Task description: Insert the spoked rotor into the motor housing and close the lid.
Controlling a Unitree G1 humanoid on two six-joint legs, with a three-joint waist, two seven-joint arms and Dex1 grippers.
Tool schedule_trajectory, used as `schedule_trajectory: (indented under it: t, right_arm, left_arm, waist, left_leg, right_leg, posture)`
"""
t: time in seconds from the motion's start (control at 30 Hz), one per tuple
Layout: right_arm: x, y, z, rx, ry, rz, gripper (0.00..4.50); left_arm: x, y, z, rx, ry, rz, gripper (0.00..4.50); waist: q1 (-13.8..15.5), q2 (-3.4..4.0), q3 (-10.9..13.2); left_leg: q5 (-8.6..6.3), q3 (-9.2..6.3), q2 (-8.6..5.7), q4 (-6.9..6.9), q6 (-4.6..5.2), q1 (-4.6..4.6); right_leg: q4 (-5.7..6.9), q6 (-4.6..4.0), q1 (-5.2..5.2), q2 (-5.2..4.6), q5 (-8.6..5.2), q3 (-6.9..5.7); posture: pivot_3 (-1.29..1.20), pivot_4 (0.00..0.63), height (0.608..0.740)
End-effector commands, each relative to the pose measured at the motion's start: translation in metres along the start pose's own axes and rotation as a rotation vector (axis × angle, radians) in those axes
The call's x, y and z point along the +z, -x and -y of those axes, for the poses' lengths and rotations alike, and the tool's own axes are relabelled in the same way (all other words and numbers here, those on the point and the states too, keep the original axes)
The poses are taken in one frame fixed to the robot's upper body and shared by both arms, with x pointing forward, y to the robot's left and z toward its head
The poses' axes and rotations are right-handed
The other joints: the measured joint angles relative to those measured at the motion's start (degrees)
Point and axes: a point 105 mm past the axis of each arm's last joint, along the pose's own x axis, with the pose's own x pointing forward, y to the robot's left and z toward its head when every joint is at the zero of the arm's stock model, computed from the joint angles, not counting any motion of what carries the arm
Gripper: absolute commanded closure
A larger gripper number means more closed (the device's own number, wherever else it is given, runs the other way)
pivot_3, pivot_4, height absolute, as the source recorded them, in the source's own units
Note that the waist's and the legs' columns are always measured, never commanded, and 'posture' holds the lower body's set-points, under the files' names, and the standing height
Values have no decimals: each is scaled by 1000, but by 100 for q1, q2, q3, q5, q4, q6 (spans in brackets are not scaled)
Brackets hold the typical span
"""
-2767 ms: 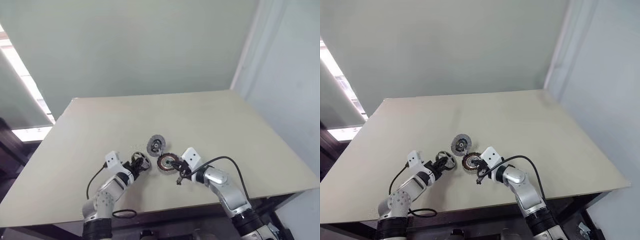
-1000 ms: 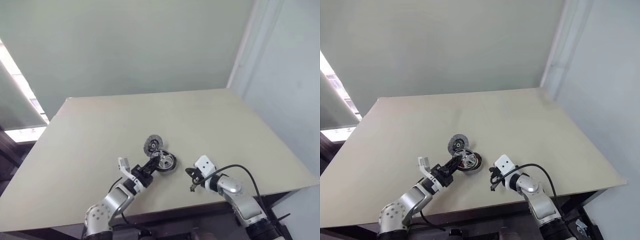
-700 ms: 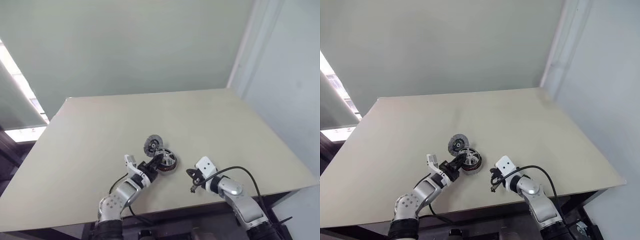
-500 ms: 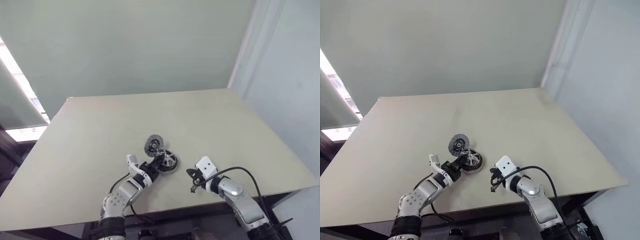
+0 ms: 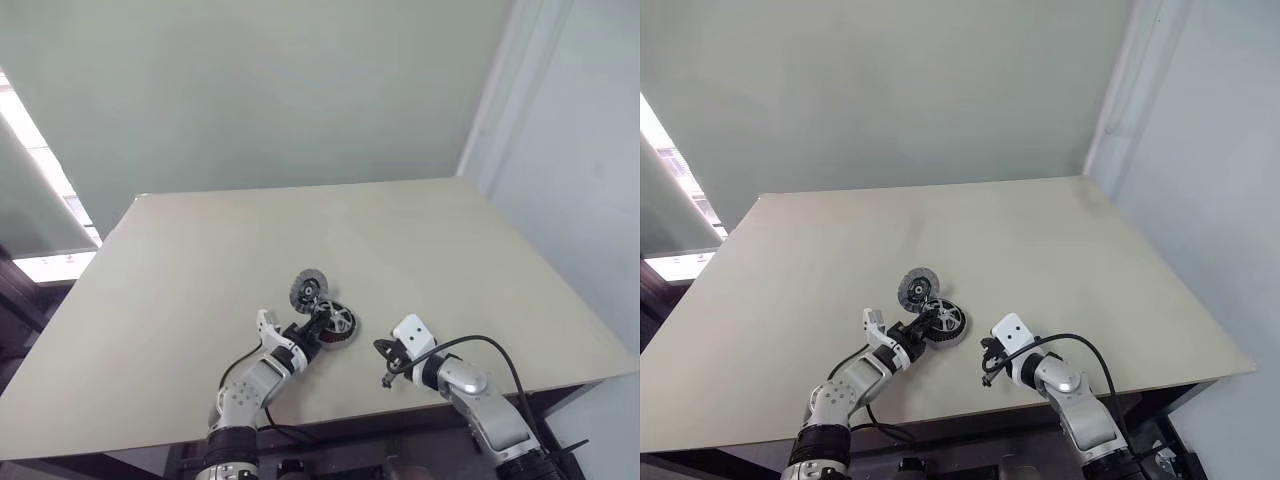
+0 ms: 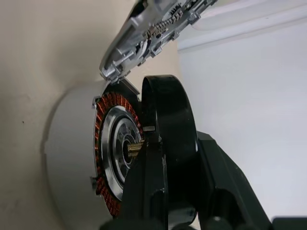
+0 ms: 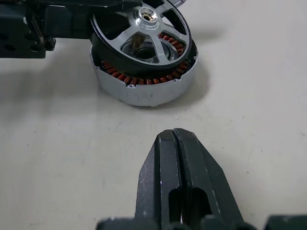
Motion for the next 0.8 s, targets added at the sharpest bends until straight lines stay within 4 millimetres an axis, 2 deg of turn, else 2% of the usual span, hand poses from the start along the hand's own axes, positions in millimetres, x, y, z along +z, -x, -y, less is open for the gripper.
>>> schedule_trajectory:
  t: [0.03, 0.8]
  right_arm:
    - [17, 3, 4, -12, 19, 59, 4500]
    - [17, 0, 4, -8, 27, 60, 4500]
  left_arm:
    - [0, -5, 1, 12, -19, -8, 4168]
    - [-16, -9, 4, 6, 13, -94, 4168]
  waist:
    - [27, 0, 0]
    - [120, 0, -1]
  left_leg:
    - [0, 0, 0, 1, 0, 0]
    - [0, -2, -2, 5, 0, 0]
  right_leg:
    - [0, 0, 1, 0, 0, 0]
    - [0, 1, 4, 0, 0, -1]
  posture:
    - [0, 0, 740]
    - [0, 0, 740]
